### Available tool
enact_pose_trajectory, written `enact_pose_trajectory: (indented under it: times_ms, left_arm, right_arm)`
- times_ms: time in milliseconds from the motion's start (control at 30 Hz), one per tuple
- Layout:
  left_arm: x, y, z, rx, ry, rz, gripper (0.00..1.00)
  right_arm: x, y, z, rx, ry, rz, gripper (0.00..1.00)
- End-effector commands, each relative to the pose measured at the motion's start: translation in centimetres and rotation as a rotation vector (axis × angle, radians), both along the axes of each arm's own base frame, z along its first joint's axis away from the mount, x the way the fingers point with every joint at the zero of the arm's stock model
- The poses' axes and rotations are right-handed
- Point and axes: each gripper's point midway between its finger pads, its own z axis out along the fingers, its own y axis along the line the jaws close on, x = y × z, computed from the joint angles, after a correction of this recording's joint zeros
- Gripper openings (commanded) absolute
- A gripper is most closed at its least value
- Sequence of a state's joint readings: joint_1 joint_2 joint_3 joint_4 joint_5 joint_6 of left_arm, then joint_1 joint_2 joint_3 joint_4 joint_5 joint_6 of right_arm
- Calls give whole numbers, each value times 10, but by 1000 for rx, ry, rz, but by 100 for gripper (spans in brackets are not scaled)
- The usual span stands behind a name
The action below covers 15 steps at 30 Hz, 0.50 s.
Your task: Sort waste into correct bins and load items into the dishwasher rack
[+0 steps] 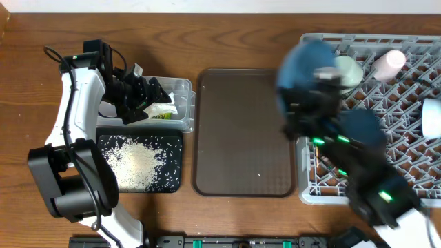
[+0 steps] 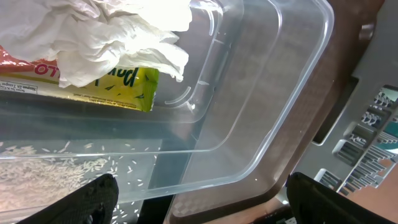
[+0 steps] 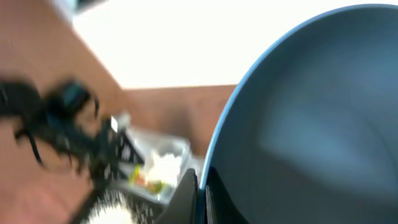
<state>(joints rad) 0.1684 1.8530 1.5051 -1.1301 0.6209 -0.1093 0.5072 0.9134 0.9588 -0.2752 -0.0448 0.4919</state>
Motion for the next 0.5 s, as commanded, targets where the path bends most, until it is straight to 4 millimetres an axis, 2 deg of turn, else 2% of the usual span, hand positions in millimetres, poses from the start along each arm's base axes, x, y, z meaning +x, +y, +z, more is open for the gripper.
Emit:
enact_pose_trajectory:
  times_ms: [0, 100, 233, 367, 467]
  left_arm:
    - [2, 3, 8, 15, -13, 13, 90]
    - [2, 3, 8, 15, -13, 13, 90]
    - [2, 3, 8, 15, -13, 13, 89]
    - [2, 3, 8, 15, -13, 13, 90]
    - [2, 3, 8, 15, -13, 13, 90]
  right_arm:
    - [-12, -42, 23, 163, 20, -128, 1]
    - [-23, -75, 23, 237, 54, -235, 1]
    - [-29, -122, 5, 290, 107, -439, 1]
    - [-25, -151, -8, 306, 86, -548, 1]
    - [-16, -164, -20, 349, 71, -597, 1]
